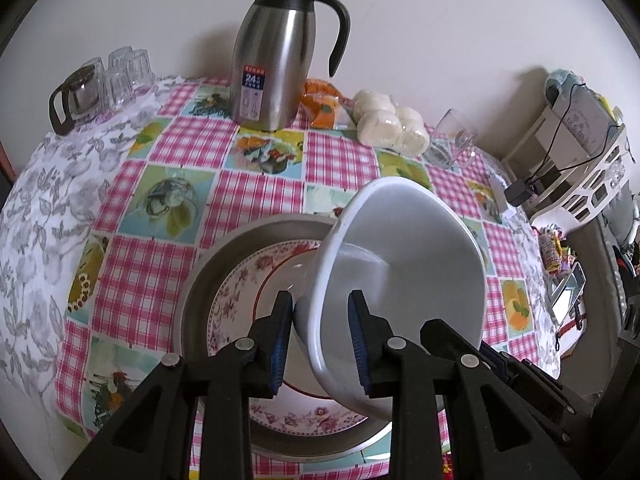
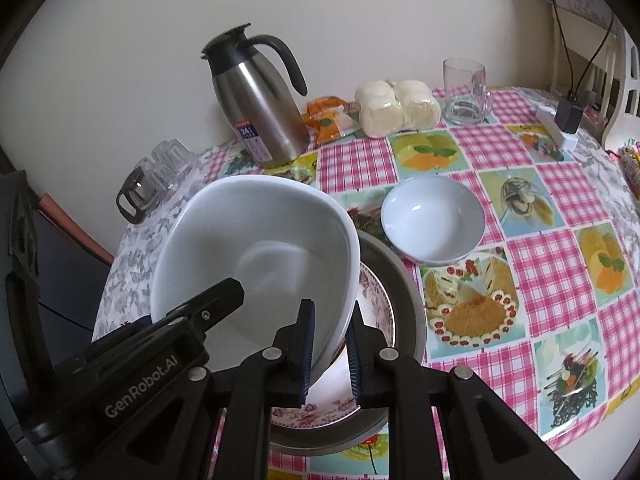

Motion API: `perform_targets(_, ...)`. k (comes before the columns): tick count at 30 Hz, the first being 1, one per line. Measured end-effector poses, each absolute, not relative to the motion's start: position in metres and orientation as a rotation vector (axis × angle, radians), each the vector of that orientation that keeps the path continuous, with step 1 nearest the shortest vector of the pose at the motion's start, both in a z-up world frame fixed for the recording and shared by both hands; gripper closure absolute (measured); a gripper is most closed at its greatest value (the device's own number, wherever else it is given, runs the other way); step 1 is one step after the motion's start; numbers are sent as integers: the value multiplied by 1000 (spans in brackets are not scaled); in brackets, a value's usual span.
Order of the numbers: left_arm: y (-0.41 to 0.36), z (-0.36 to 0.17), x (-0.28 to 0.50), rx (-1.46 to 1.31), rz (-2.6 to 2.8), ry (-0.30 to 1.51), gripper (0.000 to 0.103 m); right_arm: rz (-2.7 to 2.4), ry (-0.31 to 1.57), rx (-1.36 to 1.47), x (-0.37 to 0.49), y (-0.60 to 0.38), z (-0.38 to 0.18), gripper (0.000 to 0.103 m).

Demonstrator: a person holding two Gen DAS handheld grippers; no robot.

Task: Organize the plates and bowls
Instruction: 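Lower the white bowl with the right tool into the red-rimmed bowl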

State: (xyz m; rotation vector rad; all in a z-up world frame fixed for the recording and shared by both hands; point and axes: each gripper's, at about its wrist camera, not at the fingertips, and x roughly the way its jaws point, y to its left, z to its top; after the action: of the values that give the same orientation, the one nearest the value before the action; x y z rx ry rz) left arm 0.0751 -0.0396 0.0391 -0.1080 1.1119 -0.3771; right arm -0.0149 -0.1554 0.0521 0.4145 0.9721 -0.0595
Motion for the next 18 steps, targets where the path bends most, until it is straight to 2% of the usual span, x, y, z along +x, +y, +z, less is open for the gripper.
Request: perform_targets(18,-39,26,82,-75,-332,1174,74,-47,1047,429,-7,-151,35,85)
